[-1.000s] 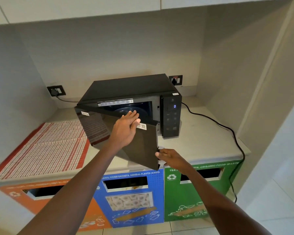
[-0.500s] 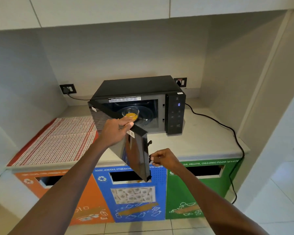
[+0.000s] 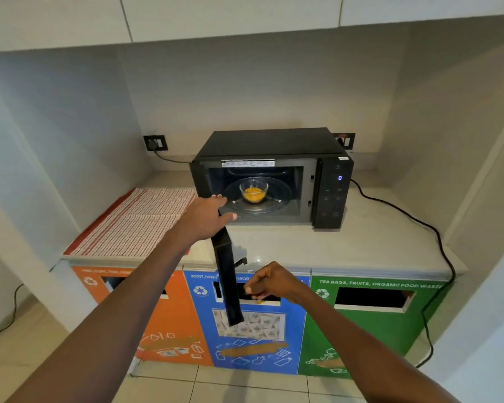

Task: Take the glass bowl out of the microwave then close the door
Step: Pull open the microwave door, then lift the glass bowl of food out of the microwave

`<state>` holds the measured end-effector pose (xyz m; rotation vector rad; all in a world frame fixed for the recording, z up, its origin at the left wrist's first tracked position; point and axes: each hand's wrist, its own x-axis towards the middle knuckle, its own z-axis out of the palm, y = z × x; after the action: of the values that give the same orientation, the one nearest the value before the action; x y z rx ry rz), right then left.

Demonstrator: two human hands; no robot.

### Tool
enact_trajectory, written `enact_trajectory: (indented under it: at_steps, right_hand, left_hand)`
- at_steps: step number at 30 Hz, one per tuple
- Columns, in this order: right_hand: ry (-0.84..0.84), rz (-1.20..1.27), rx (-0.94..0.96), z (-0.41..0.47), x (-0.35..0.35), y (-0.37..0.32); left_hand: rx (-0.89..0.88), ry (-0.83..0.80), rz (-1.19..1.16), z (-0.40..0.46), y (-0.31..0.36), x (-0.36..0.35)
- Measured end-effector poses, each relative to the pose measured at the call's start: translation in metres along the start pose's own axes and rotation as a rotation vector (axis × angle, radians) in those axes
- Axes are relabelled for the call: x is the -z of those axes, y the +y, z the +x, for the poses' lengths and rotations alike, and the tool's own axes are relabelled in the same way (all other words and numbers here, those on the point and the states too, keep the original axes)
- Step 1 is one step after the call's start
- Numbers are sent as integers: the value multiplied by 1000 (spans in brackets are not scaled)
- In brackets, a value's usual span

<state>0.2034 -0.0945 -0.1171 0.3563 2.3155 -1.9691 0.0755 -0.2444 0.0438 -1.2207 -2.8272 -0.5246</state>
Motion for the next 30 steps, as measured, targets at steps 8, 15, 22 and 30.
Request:
enact_trajectory:
  at_steps: [8,15,22,30]
  right_hand:
    - [-67,-116,54,5,-40,-6]
    - [-147,-145,46,14,-59,-9]
    - [-84,-122,-8,27,-45,-6]
    - [148,-27,-67,63,18,7]
  left_hand:
    - [22,32,98,-11,-19,16]
    - [161,47,20,-10,-17,17]
    - [275,-53,82,0,0,-4]
    - [245,-129,5,31,17,-43]
